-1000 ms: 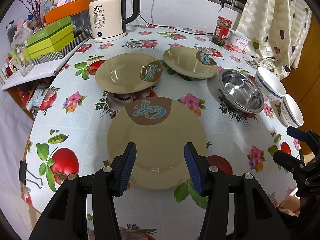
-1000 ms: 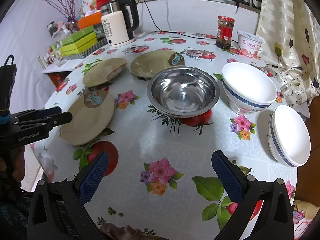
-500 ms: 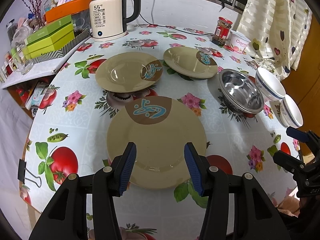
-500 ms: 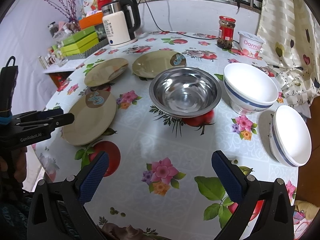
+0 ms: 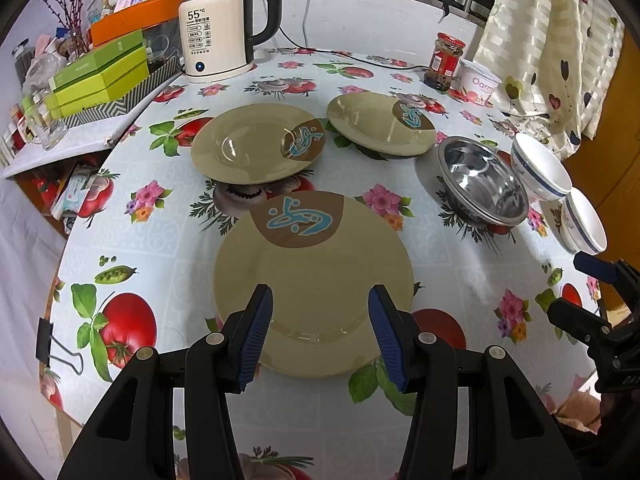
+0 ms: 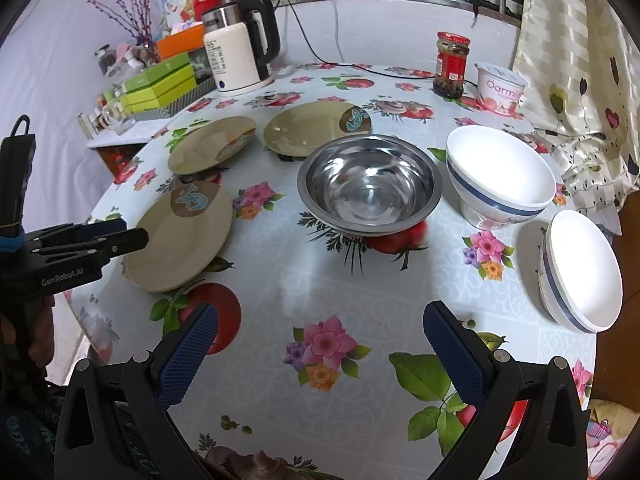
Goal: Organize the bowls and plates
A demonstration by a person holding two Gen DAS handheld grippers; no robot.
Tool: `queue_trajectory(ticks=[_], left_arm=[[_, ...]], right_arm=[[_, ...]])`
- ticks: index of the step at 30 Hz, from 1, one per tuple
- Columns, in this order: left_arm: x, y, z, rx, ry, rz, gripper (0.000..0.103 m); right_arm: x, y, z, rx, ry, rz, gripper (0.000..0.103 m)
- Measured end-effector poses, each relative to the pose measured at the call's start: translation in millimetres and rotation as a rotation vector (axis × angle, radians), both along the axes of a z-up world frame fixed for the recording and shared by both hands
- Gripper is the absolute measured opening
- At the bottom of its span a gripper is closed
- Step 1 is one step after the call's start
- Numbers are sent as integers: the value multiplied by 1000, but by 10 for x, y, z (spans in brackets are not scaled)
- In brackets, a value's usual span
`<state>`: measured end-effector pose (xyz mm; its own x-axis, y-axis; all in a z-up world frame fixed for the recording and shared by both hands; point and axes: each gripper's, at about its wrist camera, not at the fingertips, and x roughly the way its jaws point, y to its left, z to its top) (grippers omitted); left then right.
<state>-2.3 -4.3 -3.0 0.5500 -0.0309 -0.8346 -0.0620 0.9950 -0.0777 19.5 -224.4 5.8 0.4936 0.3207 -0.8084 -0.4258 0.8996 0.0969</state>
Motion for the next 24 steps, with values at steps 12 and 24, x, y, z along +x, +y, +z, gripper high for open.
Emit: queue_trajectory(ticks=[12,24], left_arm=[[-7,12,-14,6,2,3,51],[16,45,-25,-18,5,13,51]], right_arm=[[7,18,11,-1,-2,3,103],[13,25,12,-1,-1,3,103]])
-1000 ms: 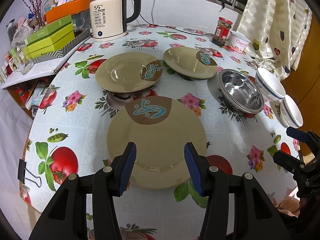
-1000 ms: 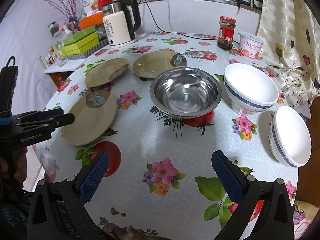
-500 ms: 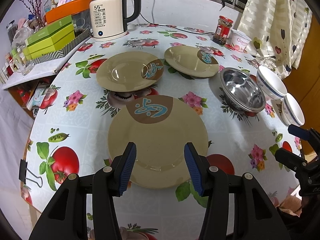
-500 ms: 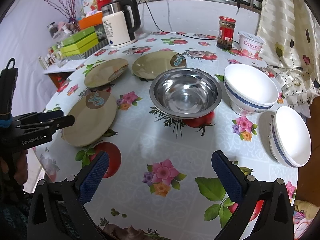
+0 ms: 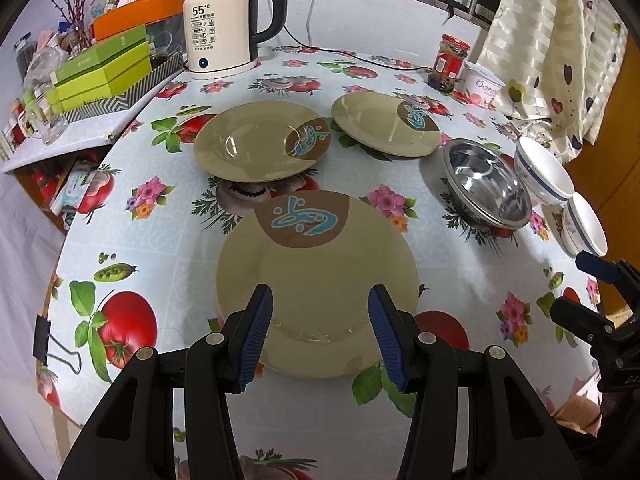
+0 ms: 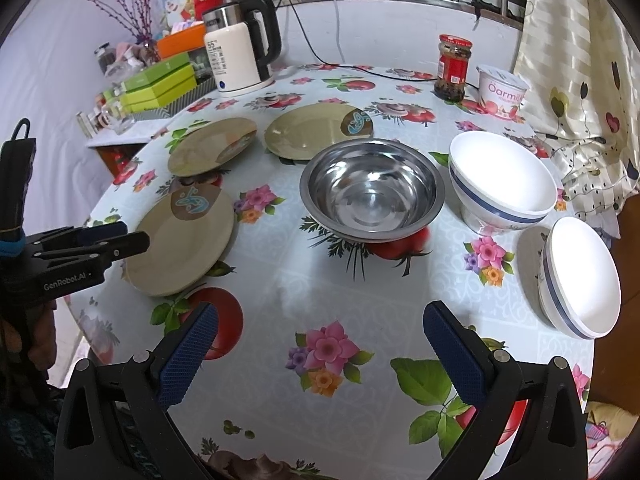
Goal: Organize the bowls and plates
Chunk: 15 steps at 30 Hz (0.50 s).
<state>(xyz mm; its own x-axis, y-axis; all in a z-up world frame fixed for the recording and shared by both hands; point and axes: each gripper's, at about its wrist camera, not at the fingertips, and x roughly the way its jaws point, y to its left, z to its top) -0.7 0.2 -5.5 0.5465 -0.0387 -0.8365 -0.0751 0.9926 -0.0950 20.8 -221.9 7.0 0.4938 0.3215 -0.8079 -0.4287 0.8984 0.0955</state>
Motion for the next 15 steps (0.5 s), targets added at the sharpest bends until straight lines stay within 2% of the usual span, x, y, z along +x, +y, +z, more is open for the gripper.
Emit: queue_trajectory(ticks=[15], left_arm=[[20,65,9,-9,-6,-3,51]], right_arm=[[74,2,38,-6,-2,-17,103]])
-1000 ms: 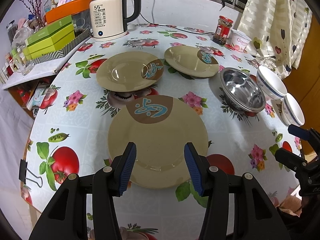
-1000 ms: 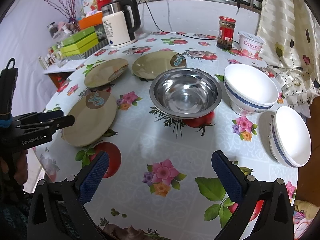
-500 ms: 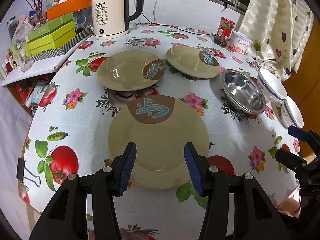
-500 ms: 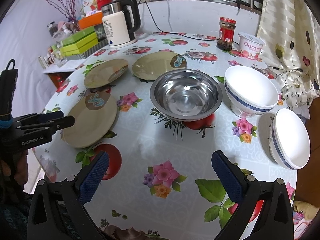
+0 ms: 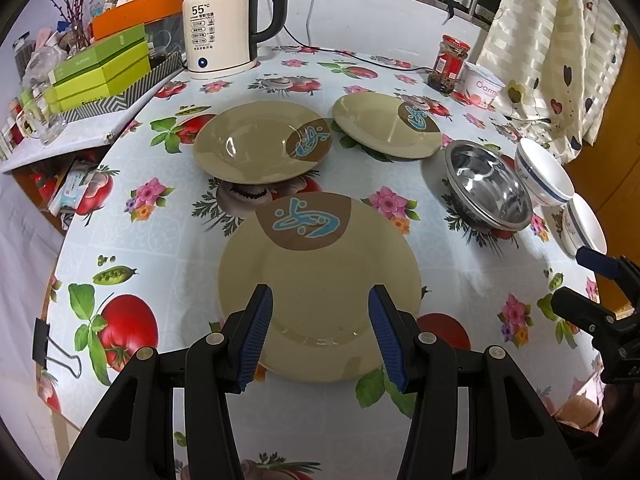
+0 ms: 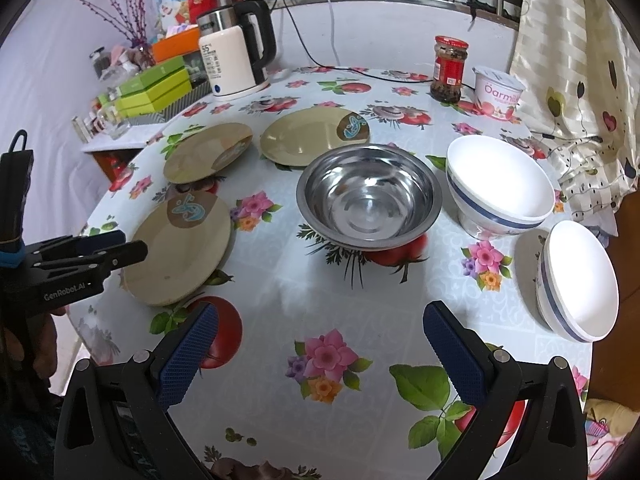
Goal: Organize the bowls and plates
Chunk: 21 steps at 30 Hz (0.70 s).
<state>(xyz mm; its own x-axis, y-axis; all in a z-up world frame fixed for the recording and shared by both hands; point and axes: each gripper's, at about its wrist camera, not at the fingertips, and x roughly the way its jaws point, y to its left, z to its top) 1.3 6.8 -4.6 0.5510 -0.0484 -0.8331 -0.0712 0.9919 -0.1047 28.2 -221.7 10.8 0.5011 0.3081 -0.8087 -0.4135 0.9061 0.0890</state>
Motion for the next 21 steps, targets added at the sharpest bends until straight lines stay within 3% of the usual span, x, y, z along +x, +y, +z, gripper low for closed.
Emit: queue_trajectory(ticks=[18,21], left_arm=[[128,256,-15,-39,-13,49,51],[165,325,-21,-42,-14,65,51]], right_arm=[[218,387,108,9,-4,66,102],[312,514,135,16,-12,89,97]])
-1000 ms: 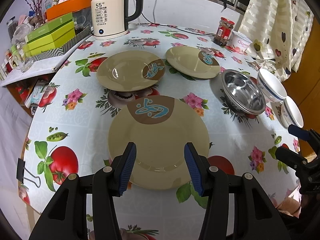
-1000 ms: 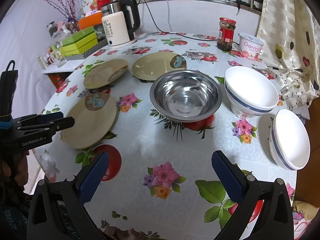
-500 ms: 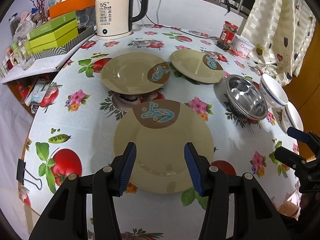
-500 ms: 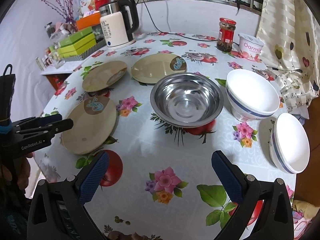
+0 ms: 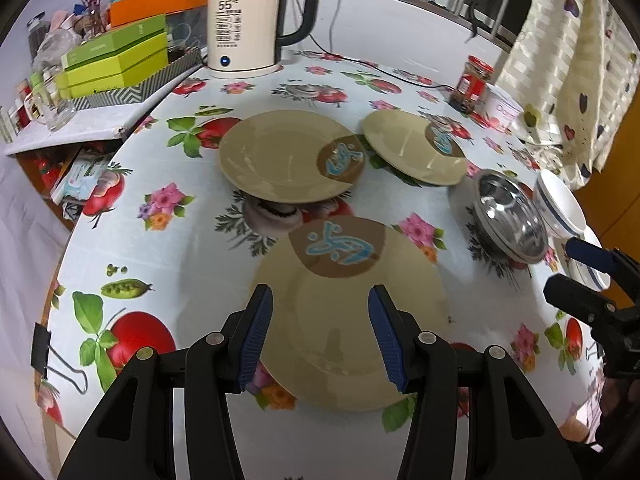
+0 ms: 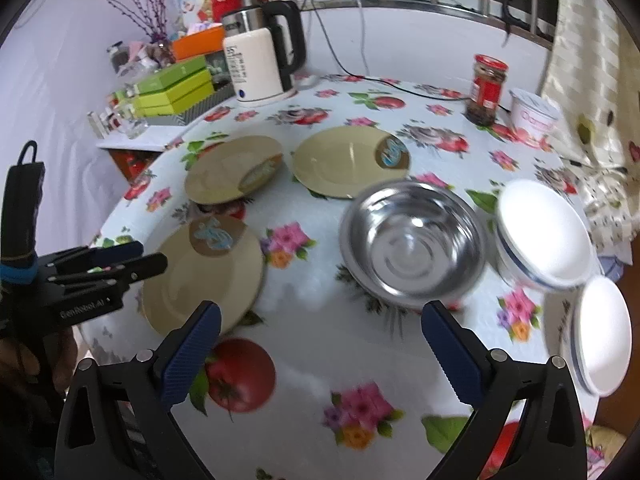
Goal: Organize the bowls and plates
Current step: 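Reach both grippers to the beige plate behind the large plate and close on its rim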
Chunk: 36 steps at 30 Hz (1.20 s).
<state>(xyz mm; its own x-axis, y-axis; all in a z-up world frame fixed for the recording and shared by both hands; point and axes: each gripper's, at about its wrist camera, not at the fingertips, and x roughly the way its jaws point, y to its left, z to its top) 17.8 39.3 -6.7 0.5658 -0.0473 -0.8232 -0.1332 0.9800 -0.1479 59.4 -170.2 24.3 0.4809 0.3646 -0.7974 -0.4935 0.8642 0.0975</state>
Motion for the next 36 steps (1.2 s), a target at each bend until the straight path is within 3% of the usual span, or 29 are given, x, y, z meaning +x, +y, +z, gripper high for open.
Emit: queue_trajectory(ticks=[10,16,31,36], left_arm=[[185,309,-10,3,-14,53,51],[353,517,-36,-9,-18,85,51],[770,862,-156,-41,-14,101,51],[928,927,-230,-59,-3,94,51]], right_arm=[[278,409,33,15,-7,86,90],[481,674,-11,28,22,130,71],[959,1042,-286,47,123,143,58],[1110,1146,-379,63,160,132,44]])
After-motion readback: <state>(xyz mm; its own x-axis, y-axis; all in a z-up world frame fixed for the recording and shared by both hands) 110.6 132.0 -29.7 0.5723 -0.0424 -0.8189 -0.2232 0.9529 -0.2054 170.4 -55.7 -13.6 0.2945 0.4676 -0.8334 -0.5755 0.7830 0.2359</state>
